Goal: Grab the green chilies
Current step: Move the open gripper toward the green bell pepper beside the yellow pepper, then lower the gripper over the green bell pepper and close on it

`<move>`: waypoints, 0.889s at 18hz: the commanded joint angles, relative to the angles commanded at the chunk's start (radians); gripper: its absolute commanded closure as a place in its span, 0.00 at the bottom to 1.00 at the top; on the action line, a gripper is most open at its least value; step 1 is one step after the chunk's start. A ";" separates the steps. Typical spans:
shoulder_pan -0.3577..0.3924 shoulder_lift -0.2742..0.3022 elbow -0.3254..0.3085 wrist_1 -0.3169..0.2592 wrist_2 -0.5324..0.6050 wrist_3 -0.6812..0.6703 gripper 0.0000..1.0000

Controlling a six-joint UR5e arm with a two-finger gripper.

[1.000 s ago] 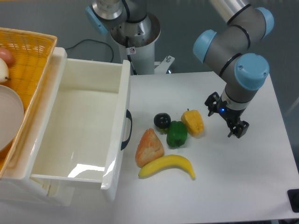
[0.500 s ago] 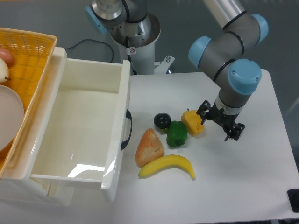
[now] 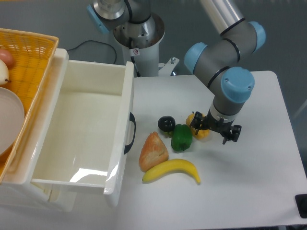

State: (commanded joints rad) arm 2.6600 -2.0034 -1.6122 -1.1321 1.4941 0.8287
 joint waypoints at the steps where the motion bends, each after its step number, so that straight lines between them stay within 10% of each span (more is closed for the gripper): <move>1: -0.006 -0.002 -0.003 0.000 -0.002 -0.035 0.00; 16: -0.035 0.018 -0.100 -0.008 -0.068 -0.141 0.00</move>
State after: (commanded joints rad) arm 2.6247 -1.9850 -1.7119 -1.1397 1.4266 0.6873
